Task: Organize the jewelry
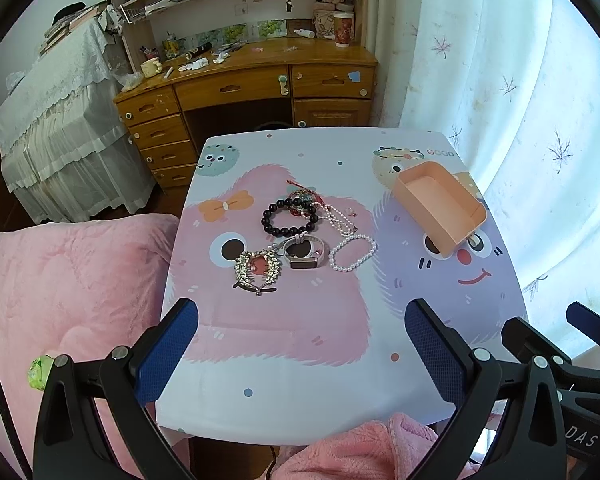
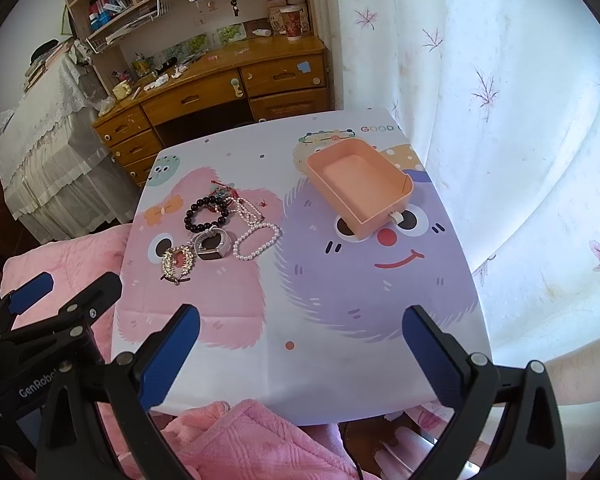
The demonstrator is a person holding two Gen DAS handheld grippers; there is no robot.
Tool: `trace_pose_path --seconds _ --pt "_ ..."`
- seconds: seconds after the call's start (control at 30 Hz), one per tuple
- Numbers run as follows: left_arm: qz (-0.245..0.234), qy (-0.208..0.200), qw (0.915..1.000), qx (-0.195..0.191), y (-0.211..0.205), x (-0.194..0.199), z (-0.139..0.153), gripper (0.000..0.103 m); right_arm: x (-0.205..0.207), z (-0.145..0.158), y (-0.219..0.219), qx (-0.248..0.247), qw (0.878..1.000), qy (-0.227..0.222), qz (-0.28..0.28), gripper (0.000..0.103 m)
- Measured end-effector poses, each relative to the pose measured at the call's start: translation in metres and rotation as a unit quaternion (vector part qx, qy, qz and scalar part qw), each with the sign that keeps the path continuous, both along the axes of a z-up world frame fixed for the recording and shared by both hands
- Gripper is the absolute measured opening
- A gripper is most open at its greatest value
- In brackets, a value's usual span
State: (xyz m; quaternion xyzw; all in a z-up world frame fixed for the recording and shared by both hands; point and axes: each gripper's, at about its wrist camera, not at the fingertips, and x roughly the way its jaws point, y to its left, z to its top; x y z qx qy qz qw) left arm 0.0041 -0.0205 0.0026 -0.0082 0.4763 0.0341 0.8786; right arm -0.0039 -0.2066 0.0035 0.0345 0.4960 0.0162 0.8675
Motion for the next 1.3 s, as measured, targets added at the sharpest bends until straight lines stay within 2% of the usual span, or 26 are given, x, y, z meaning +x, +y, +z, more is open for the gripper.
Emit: trace_pose_path --seconds 0.43,0.67,0.83,0.97,1.1,1.17,1.3 --pt "0.011 0.007 0.9999 0.000 -0.006 0.007 0.003 0.102 0.009 0.003 -0.007 0.004 1.000 -0.006 0.023 0.102" --pt "0.011 -0.015 0.9997 0.015 -0.015 0.001 0.007 0.102 0.016 0.004 -0.018 0.034 0.999 -0.016 0.037 0.102" --pt "0.041 -0.017 0.9986 0.027 -0.015 -0.010 -0.002 0.102 0.017 -0.005 -0.025 0.040 0.998 -0.018 0.050 0.102" --pt "0.036 0.008 0.9991 0.023 -0.009 -0.019 -0.017 0.102 0.014 -0.019 -0.025 0.011 0.997 -0.026 0.076 0.102" --pt "0.054 0.065 0.9962 0.017 0.004 -0.021 -0.041 0.102 0.011 -0.030 -0.018 -0.020 0.993 -0.041 0.113 0.102" --pt "0.063 0.091 0.9939 0.003 0.015 -0.019 -0.055 0.102 0.009 -0.035 -0.011 -0.035 0.988 -0.057 0.140 0.102" --pt "0.052 0.105 0.9930 -0.015 0.033 -0.013 -0.085 0.102 0.005 -0.050 0.007 -0.079 0.972 -0.078 0.205 0.102"
